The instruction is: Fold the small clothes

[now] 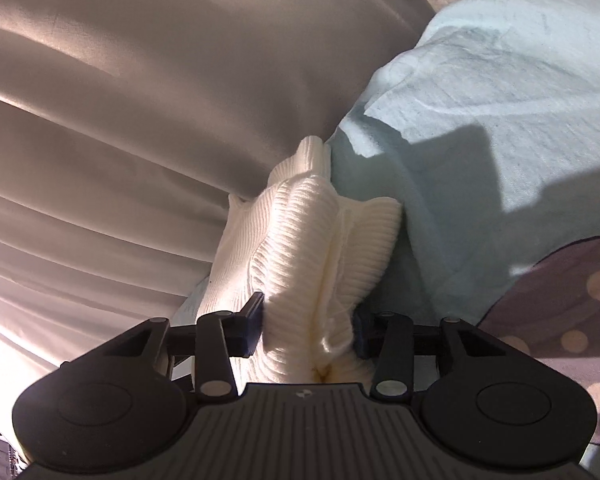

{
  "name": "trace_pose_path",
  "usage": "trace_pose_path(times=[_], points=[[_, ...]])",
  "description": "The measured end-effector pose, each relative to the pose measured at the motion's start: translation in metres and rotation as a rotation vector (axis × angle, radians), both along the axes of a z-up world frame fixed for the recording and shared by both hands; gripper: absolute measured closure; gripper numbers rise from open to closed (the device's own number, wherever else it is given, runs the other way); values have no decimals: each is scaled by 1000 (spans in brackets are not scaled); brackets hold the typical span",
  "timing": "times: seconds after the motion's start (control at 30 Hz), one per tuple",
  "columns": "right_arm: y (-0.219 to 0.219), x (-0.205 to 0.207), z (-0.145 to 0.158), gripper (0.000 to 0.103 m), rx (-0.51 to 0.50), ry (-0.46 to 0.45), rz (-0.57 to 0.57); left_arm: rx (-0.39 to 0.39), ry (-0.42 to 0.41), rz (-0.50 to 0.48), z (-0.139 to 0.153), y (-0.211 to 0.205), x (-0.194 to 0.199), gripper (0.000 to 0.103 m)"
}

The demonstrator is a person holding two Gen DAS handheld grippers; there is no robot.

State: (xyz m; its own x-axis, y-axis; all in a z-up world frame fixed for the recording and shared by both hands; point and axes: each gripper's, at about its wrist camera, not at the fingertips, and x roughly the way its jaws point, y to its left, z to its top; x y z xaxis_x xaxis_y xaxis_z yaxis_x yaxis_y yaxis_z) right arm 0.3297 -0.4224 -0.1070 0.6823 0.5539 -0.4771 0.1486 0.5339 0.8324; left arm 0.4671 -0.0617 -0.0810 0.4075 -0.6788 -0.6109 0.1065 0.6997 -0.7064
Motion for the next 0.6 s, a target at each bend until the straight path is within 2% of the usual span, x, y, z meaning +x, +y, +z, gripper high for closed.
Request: trace_pose_path(times=[0.13, 0.37, 0.6], points=[[6, -6, 10, 70, -30, -35, -12, -19, 1, 3, 3, 4, -2, 56], [18, -19, 38, 72, -36, -84, 8, -49, -50, -21, 29, 2, -15, 59], [44, -34, 61, 72, -37, -113, 74, -9, -99, -25, 62, 14, -42, 59]])
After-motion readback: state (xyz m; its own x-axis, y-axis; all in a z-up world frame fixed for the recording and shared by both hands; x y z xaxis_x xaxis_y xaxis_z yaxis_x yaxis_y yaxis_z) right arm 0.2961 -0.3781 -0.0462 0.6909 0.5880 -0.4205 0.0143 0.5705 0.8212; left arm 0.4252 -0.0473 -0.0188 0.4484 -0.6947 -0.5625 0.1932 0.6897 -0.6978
